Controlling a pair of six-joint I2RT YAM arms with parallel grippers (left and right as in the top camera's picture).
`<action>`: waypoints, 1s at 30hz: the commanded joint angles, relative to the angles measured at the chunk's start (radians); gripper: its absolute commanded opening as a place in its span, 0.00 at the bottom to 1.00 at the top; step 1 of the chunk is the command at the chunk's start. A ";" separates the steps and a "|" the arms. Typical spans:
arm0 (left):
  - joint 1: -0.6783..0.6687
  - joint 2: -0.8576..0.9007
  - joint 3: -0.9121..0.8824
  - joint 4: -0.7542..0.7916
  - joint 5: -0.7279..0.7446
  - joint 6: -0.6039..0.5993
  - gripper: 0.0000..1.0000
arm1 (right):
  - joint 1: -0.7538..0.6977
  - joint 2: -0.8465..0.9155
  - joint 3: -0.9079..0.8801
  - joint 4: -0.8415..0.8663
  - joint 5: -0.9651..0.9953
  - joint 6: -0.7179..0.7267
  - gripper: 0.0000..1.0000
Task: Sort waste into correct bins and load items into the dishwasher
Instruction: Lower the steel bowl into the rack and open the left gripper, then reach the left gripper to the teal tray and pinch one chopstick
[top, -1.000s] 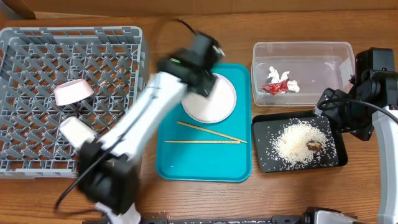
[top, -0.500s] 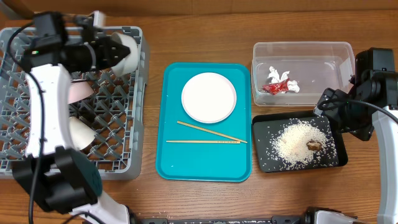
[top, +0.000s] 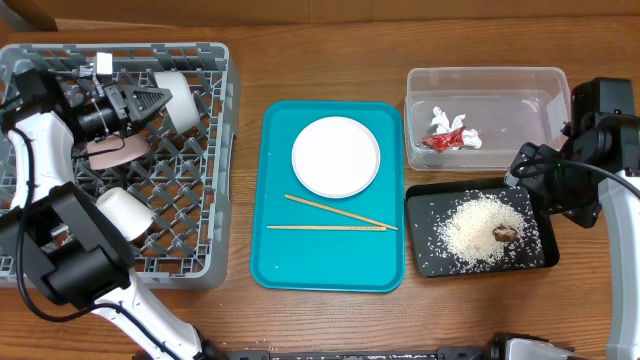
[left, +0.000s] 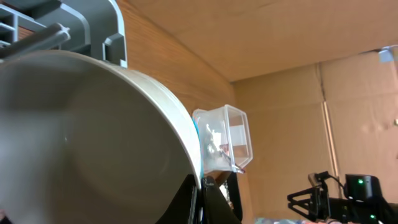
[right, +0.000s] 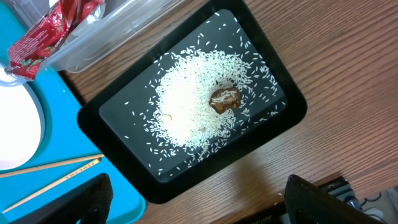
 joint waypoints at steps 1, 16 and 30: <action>0.064 0.024 -0.002 -0.006 0.000 0.030 0.04 | 0.003 -0.004 0.005 0.002 0.009 0.002 0.90; 0.160 -0.291 -0.002 -0.200 -0.298 0.044 0.99 | 0.003 -0.004 0.005 -0.010 0.010 0.001 0.91; -0.565 -0.492 -0.119 -0.469 -0.914 -0.680 1.00 | 0.003 -0.004 0.005 -0.017 0.010 0.001 0.98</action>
